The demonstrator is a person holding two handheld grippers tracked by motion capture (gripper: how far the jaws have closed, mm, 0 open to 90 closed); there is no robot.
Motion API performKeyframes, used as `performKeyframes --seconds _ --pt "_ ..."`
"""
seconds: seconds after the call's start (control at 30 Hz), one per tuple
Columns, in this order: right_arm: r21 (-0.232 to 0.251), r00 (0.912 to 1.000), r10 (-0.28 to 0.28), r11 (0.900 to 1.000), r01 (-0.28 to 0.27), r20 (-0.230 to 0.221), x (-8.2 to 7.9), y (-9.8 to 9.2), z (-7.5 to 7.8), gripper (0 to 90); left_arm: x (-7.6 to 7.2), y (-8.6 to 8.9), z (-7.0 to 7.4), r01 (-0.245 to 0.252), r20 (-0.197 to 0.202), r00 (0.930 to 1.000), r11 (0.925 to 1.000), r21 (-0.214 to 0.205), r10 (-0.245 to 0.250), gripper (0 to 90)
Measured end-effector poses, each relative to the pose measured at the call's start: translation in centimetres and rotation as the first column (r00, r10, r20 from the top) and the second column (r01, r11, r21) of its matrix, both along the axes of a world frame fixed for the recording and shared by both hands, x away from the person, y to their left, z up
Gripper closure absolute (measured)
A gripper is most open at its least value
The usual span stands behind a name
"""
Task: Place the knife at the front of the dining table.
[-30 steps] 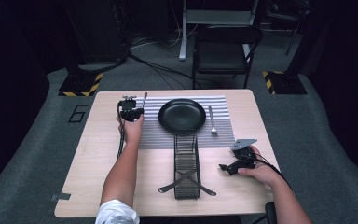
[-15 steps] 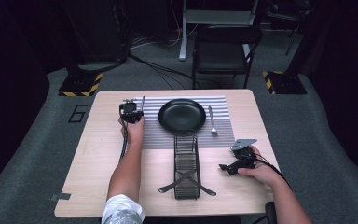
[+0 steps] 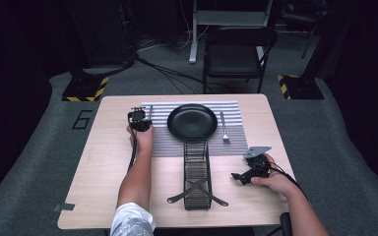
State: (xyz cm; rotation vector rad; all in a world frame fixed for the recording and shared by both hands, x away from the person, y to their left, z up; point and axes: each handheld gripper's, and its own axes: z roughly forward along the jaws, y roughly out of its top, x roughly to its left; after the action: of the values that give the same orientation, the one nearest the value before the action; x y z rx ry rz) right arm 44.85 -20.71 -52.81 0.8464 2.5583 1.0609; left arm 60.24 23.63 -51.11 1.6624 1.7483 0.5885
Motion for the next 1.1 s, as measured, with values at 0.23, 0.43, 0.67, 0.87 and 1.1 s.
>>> performKeyframes --seconds 0.23,0.43,0.67,0.87,1.1 --pt "0.000 1.0000 0.000 1.0000 0.000 0.000 0.00 0.00 0.00 0.0 0.25 0.13 0.08 -0.001 -0.019 0.9998 1.0000 -0.004 0.000 82.5" --pt "0.000 1.0000 0.000 1.0000 0.000 0.000 0.00 0.00 0.00 0.0 0.25 0.08 0.07 0.005 -0.016 0.9999 1.0000 -0.007 -0.005 82.4" --pt "0.000 1.0000 0.000 1.0000 0.000 0.000 0.00 0.00 0.00 0.0 0.26 -0.33 -0.24 0.036 -0.015 0.9992 0.9988 -0.033 -0.037 80.9" --pt "0.000 1.0000 0.000 1.0000 0.000 0.000 0.00 0.00 0.00 0.0 0.31 -0.34 -0.31 0.044 -0.013 0.9989 0.9983 -0.038 -0.045 80.6" --pt "0.000 1.0000 0.000 1.0000 0.000 0.000 0.00 0.00 0.00 0.0 0.11 -0.56 -0.16 0.083 0.000 0.9966 0.9954 -0.048 -0.083 77.8"
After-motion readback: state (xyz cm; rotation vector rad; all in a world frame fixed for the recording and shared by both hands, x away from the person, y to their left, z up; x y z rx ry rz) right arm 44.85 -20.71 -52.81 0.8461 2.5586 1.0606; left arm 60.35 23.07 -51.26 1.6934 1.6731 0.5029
